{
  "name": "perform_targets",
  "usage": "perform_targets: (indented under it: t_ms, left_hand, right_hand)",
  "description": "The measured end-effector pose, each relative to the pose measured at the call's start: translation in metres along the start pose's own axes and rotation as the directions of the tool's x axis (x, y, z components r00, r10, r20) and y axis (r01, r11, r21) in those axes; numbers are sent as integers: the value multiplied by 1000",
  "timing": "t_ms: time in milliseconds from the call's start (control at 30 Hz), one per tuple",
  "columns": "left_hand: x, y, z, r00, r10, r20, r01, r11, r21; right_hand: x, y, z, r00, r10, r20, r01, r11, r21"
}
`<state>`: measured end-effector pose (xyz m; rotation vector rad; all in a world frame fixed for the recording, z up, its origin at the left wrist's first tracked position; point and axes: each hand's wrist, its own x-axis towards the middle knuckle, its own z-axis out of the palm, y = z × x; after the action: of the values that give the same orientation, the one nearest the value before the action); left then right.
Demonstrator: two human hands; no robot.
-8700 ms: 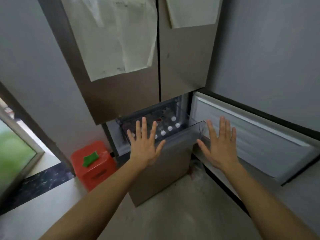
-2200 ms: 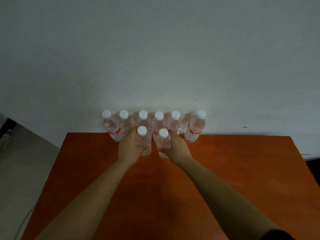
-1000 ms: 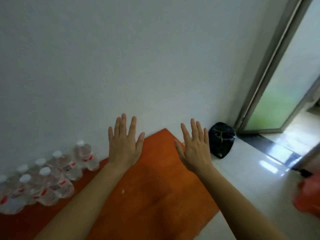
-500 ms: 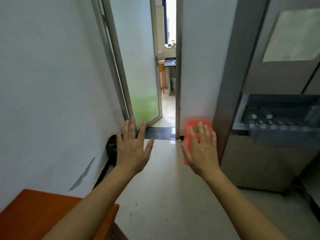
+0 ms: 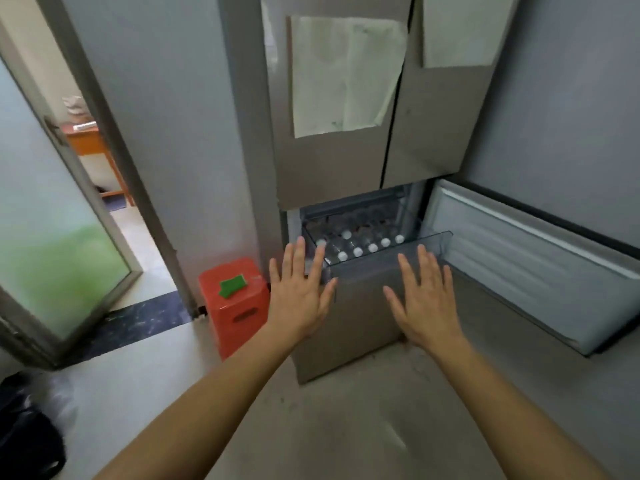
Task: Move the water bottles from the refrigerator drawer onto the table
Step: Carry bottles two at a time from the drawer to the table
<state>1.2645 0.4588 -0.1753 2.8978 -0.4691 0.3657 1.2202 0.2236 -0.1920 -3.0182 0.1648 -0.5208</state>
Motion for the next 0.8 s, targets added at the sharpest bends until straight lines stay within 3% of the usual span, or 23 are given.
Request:
perform_targets:
  t_ms: [200, 367, 600, 800]
  left_hand:
    - [97, 54, 53, 987, 111, 117, -107, 993, -41]
    - [161, 63, 108, 982, 64, 178, -63, 998, -12]
    - [230, 42, 172, 915, -188, 358, 191, 981, 26]
    - [256, 19, 195, 850, -357, 387, 333, 934, 130]
  right_hand:
    - [44, 89, 17, 981, 192, -13, -192, 981, -1]
    - [107, 134, 70, 976, 206, 66, -209, 976, 52]
    - [227, 154, 146, 965, -38, 258, -4, 987, 160]
    - [305, 130, 196, 874, -276, 400, 189, 951, 245]
